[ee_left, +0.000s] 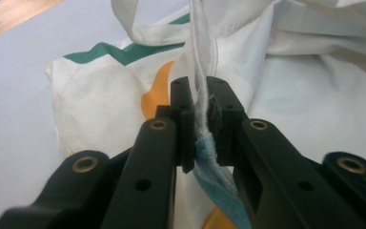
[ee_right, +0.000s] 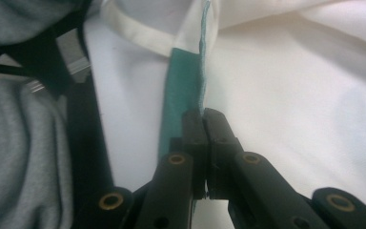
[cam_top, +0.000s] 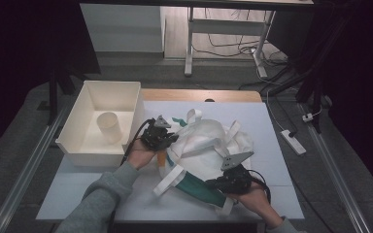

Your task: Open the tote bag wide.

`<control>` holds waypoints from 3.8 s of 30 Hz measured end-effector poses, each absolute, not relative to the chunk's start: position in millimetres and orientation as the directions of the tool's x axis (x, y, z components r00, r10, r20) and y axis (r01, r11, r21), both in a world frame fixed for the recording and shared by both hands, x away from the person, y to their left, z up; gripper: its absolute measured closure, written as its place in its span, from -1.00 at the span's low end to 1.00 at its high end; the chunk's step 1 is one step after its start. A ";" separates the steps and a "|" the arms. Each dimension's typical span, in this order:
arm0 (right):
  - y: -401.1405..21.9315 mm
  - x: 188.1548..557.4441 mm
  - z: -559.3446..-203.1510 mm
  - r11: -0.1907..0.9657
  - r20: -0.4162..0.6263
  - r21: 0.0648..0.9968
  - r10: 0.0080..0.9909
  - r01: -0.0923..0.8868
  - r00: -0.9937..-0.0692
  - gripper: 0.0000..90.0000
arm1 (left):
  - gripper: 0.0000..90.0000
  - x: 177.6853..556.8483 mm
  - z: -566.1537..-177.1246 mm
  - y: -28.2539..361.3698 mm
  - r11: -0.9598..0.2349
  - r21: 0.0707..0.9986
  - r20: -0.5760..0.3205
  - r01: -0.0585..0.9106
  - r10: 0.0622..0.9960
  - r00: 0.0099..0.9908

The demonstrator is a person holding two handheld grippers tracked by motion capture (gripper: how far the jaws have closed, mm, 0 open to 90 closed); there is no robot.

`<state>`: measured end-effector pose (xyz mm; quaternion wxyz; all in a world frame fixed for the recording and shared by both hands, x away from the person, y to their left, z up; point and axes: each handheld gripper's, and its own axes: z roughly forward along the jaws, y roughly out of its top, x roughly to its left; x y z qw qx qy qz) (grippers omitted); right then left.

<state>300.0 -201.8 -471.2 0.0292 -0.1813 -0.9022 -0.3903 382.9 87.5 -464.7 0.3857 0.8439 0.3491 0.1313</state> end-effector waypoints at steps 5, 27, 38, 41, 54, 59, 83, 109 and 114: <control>-191.1 287.8 -467.6 0.666 0.171 0.686 0.245 0.294 -0.954 0.96 | 0.82 379.6 -465.1 86.8 -0.470 0.739 -0.044 0.483 0.682 0.730; -192.6 291.9 -478.1 0.660 0.157 0.691 0.263 0.296 -0.952 0.75 | 0.65 380.3 -472.3 86.6 -0.463 0.736 -0.068 0.494 0.676 0.734; -216.2 293.8 -453.8 0.486 0.045 0.836 0.403 0.256 -0.914 0.06 | -0.30 364.4 -446.7 97.2 -0.395 0.802 -0.091 0.449 0.662 0.744; -225.5 296.8 -452.2 0.459 0.039 0.849 0.436 0.260 -0.899 0.00 | -0.30 355.8 -438.5 93.5 -0.399 0.813 -0.082 0.424 0.643 0.761; -247.5 305.7 -453.7 0.439 -0.015 0.866 0.501 0.240 -0.865 -0.04 | -0.29 331.4 -408.9 105.9 -0.420 0.838 -0.013 0.349 0.624 0.781; -258.1 310.0 -456.2 0.435 -0.017 0.865 0.523 0.249 -0.852 -0.07 | -0.28 330.8 -404.9 119.2 -0.412 0.837 -0.025 0.360 0.628 0.778; -279.1 306.8 -452.0 0.382 -0.031 0.891 0.591 0.245 -0.806 -0.03 | -0.28 342.5 -399.4 165.4 -0.354 0.834 -0.062 0.424 0.703 0.709; -289.7 314.7 -462.2 0.382 -0.023 0.878 0.636 0.289 -0.772 0.00 | -0.28 355.4 -378.8 213.3 -0.282 0.844 -0.056 0.456 0.800 0.597; -288.7 314.6 -463.1 0.383 -0.021 0.877 0.633 0.289 -0.774 0.00 | -0.28 355.9 -377.8 227.3 -0.252 0.850 -0.060 0.462 0.826 0.560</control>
